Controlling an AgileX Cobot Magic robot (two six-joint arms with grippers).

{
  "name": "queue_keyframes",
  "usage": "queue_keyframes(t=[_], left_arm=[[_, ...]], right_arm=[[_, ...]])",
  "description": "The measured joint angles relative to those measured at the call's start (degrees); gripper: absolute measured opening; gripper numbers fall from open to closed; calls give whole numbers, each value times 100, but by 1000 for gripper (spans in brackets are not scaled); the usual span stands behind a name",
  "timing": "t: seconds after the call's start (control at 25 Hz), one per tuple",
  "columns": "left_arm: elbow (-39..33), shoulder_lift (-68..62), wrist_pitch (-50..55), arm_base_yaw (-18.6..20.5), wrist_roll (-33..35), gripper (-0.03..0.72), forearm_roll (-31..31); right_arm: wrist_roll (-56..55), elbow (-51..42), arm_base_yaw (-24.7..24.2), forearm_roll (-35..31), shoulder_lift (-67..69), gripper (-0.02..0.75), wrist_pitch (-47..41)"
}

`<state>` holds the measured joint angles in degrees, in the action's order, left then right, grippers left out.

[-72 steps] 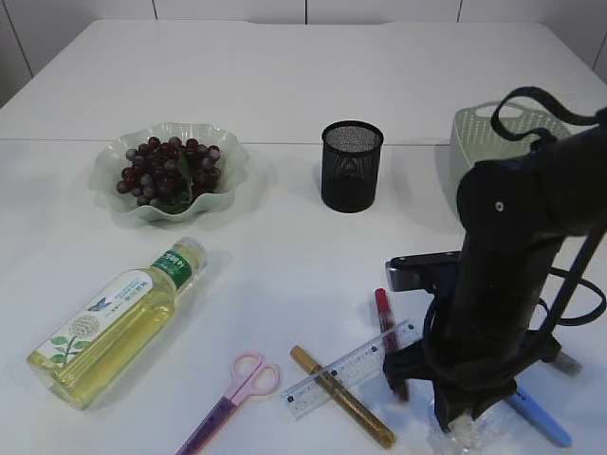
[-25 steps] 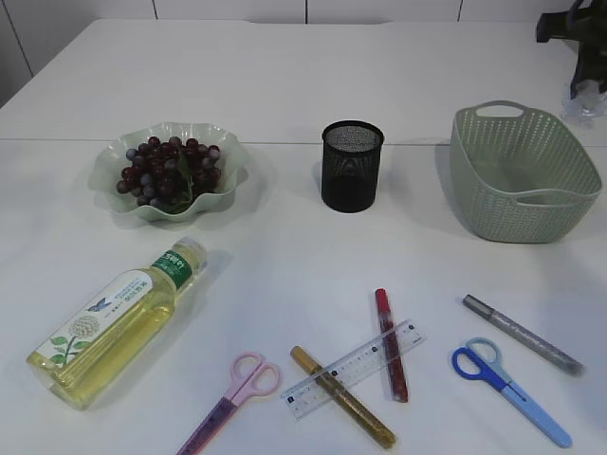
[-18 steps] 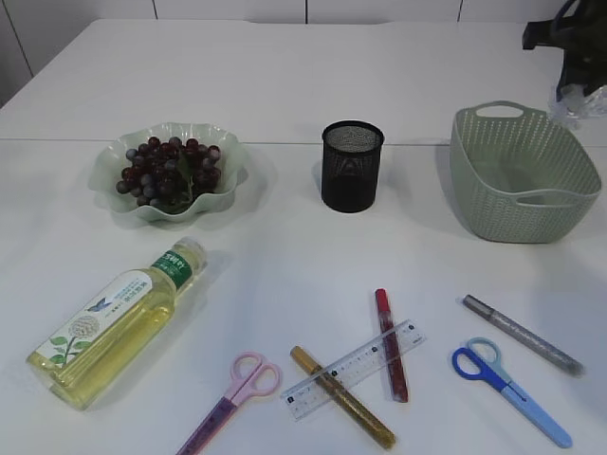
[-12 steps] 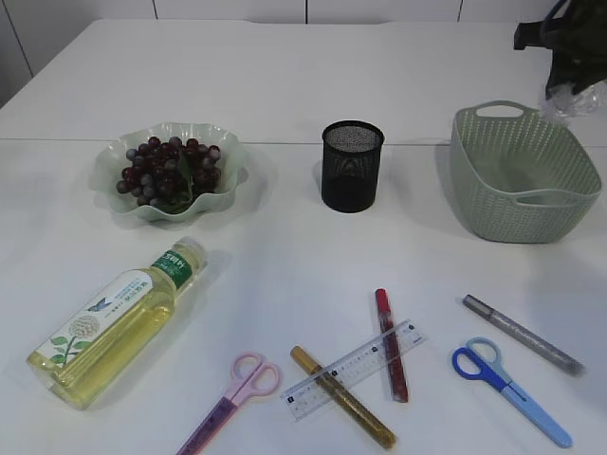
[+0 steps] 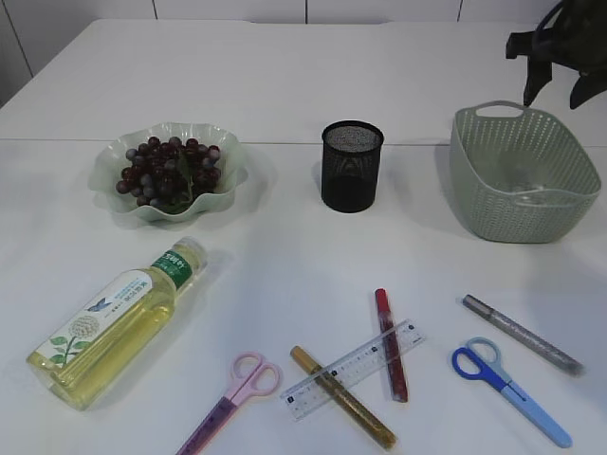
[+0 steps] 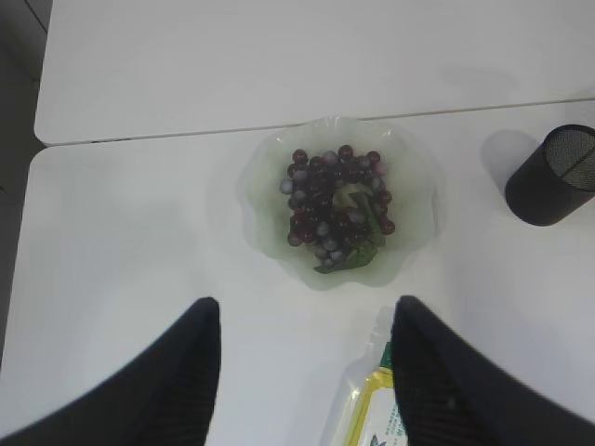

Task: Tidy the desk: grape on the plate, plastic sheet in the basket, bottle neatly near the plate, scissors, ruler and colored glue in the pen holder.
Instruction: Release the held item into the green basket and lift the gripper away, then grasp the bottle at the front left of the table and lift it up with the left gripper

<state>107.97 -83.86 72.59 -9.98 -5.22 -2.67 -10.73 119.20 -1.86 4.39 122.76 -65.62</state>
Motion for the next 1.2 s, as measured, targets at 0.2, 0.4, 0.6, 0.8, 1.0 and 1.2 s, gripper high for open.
queue_keyframes(t=[0.2, 0.4, 0.6, 0.8, 1.0, 1.2], left_arm=[[0, 0, 0, 0, 0, 424, 144], [-230, 3, 0, 0, 0, 424, 267], [-643, 3, 0, 0, 0, 424, 267], [-853, 3, 0, 0, 133, 424, 267], [-853, -78, 0, 0, 320, 426, 267], [-996, -371, -21, -91, 685, 466, 267]], right_arm=[[0, 144, 0, -103, 0, 472, -489], [10, 168, 0, -528, 0, 471, -546], [464, 43, 0, -884, -238, 471, -560], [701, -942, 0, -842, -1087, 471, -560], [722, -2527, 0, -946, -2417, 471, -560], [775, -4091, 0, -1022, -3837, 471, -560]])
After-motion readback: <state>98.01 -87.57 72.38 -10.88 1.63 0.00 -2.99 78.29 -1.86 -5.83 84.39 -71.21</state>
